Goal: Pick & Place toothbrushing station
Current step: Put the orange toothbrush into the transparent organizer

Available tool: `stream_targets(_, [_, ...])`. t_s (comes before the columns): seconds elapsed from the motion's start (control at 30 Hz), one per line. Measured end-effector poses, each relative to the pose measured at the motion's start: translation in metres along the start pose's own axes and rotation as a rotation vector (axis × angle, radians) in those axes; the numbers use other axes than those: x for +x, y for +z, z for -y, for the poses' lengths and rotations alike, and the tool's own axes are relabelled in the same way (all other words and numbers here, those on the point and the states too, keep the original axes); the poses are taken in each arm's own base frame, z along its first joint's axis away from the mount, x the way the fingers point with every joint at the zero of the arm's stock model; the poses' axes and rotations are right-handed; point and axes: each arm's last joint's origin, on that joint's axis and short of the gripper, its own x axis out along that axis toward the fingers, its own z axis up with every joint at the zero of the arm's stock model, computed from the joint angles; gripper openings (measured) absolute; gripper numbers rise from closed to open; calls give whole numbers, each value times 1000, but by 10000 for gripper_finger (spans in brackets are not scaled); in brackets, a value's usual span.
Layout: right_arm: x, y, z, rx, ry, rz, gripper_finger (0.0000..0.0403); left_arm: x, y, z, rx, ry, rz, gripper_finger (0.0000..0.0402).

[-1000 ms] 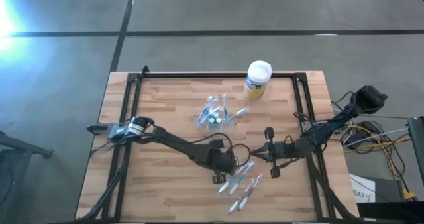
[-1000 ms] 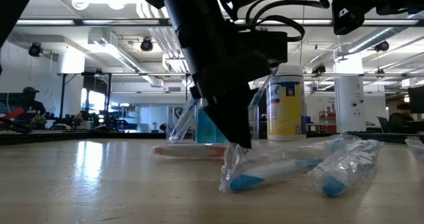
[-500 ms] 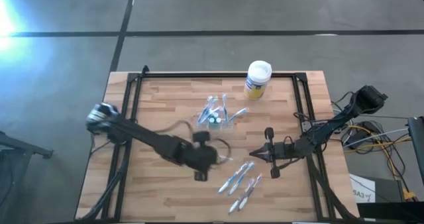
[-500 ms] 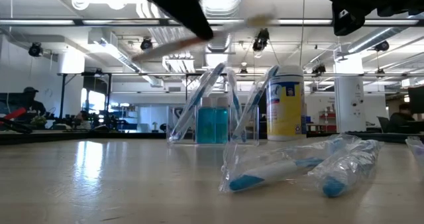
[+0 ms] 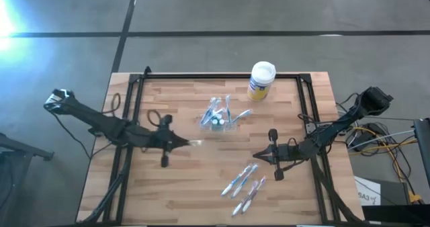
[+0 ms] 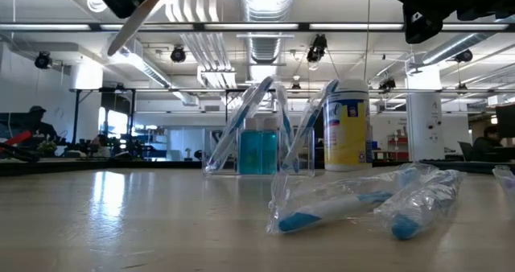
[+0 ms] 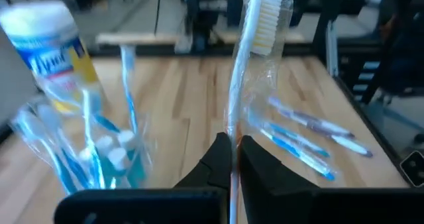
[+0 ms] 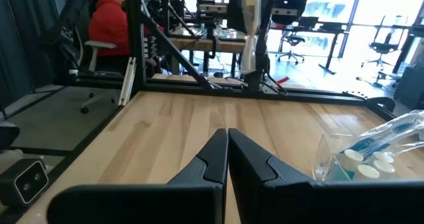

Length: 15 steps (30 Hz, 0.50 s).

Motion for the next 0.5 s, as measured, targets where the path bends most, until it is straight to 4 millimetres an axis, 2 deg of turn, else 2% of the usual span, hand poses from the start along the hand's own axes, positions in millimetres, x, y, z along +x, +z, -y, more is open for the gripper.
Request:
stream_targets(0.17, [0,0,0,3,0,0,8,-17,-23,-10,44,-62,172,12])
stream_targets(0.3, [0,0,0,20,0,0,8,-23,-41,-16,61,-64,231,12])
stream_targets(0.5, [0,0,0,21,0,-5,8,-30,-51,-19,58,-105,337,12])
